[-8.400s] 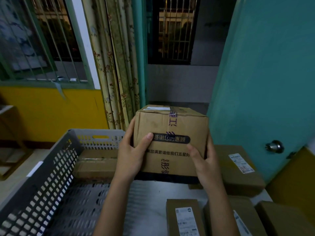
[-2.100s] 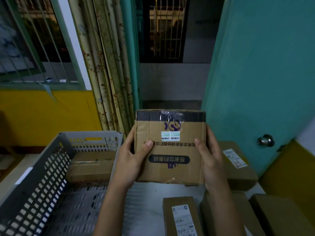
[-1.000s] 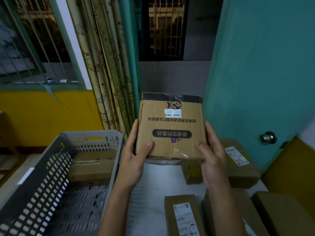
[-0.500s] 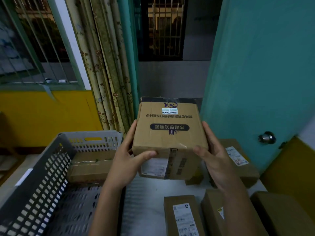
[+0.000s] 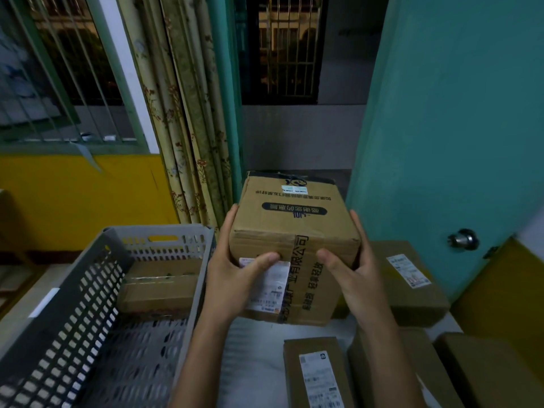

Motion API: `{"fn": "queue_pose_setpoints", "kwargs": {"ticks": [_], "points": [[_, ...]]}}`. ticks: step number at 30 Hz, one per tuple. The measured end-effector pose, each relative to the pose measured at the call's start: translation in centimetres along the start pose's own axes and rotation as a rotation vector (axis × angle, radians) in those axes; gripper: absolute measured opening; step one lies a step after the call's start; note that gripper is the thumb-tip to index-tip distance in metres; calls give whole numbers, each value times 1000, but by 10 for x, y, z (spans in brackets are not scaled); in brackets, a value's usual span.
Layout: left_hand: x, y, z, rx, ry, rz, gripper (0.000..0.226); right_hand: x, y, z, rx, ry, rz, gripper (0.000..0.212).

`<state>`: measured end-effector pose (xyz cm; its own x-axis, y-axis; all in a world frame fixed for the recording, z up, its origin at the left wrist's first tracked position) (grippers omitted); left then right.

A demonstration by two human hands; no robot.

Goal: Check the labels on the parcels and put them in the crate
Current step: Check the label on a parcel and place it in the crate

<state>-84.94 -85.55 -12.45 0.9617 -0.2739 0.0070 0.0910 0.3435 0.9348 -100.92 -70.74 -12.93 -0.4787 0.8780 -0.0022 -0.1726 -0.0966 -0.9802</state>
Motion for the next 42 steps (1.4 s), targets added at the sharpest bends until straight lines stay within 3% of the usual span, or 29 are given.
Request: {"fn": "queue_pose_setpoints", "kwargs": {"ticks": [3, 10, 18, 21, 26, 30, 34, 38, 42], "points": [[9, 0, 6, 22, 94, -65, 94, -2, 3, 1, 32, -69, -45, 97], [22, 1, 16, 113, 236, -166, 73, -12, 9, -1, 60, -228, -46, 82], [28, 2, 21, 103, 335, -141, 53, -20, 18, -1, 0, -221, -17, 64], [37, -5, 27, 135, 378, -158, 38, -13, 26, 4, -100, -120, 46, 54], [39, -15, 26, 203, 366, -200, 53, -2, 49, 13, -285, 57, 134, 62], [38, -19, 23, 226, 345, -210, 58, 0, 62, 14, -425, 62, 236, 65], [37, -19, 23, 180, 368, -53, 91, 0, 69, 12, -429, 87, 243, 73], [21, -2, 24, -38, 306, 301, 77, -2, 72, 7, -426, 158, 254, 78], [-9, 1, 13, -137, 95, 409, 73, -11, 66, 5, -375, 196, 271, 54]]}}
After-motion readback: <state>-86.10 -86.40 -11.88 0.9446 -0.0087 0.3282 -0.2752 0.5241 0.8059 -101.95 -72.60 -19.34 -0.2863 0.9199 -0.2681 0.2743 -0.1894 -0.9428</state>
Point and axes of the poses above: each hand's wrist, its own z-axis towards the middle knuckle, its own x-axis out of the back of the hand, y = z × x, the point moved 6 cm from there along z, towards the middle knuckle, and after that the axes turned 15 degrees about y, right-handed, at the moved point
